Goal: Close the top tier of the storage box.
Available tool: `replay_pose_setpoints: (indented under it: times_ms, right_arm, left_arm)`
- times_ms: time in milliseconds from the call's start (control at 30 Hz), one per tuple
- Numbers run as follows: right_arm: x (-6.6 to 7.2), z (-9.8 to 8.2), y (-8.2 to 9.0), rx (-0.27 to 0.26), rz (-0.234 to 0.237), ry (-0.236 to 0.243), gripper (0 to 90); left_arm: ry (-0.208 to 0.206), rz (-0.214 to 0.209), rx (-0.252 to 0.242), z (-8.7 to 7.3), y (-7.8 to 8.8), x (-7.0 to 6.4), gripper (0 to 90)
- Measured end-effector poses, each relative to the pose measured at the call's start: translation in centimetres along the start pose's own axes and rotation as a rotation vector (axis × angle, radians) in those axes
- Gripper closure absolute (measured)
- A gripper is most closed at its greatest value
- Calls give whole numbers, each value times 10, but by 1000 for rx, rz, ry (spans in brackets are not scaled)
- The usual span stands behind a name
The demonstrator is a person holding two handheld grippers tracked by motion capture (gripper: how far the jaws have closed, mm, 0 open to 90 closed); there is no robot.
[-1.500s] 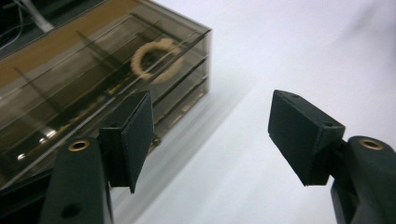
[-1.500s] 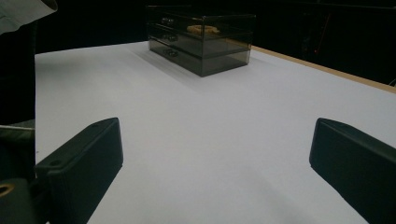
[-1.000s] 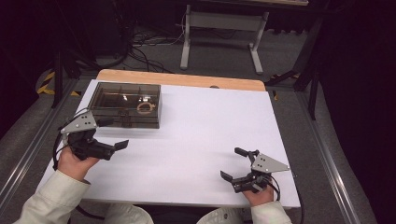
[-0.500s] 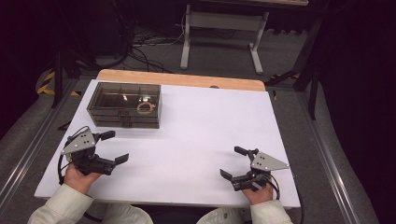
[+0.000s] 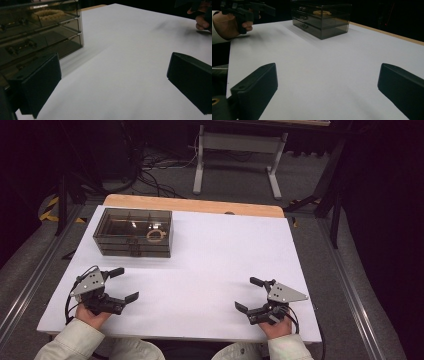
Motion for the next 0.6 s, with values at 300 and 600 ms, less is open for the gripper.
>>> replay_pose_setpoints:
  times_ms: [300, 600]
  right_arm:
    - [0, 0, 0, 4, 2, 1, 35]
    - [0, 0, 1, 2, -1, 2, 35]
  left_arm:
    - [-3, 7, 3, -2, -1, 2, 3]
    - [-19, 12, 9, -2, -2, 2, 4]
Point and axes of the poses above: each handheld gripper's, and its own axes: y roughly backward along the jaws, z roughly out of its top, x roughly to its left, the point moved 9 cm from there along -y, roughly forward along the jaws, and after that the axes turned 7 degrees about -z, right-handed, at the moved point
